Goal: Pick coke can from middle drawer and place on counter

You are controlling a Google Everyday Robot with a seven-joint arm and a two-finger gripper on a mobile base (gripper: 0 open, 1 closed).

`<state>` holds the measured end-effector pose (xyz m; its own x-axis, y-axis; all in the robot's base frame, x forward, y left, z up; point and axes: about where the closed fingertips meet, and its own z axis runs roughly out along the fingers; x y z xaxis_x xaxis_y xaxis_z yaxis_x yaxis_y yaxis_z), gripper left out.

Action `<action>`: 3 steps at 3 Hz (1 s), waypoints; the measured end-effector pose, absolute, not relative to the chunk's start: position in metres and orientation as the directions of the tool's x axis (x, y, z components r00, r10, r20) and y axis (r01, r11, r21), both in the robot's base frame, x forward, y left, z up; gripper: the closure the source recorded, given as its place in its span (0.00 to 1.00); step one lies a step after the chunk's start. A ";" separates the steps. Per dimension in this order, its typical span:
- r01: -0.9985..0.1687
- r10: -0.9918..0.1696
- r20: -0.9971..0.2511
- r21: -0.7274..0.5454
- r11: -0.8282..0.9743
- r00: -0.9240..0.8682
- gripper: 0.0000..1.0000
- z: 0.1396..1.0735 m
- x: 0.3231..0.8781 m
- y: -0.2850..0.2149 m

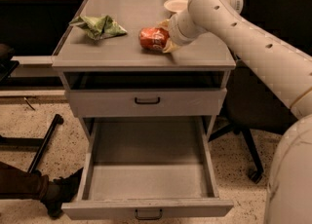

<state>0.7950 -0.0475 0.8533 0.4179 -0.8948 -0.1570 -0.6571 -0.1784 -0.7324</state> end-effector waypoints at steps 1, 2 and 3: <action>-0.657 -0.895 -0.157 -0.732 -0.178 0.418 0.81 0.853 0.795 -0.047; -0.657 -0.895 -0.157 -0.732 -0.178 0.418 0.58 0.853 0.795 -0.047; -0.657 -0.895 -0.157 -0.732 -0.178 0.418 0.35 0.853 0.795 -0.047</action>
Offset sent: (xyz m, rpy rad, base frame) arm 0.0000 0.0000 0.0000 0.0000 0.0000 0.0000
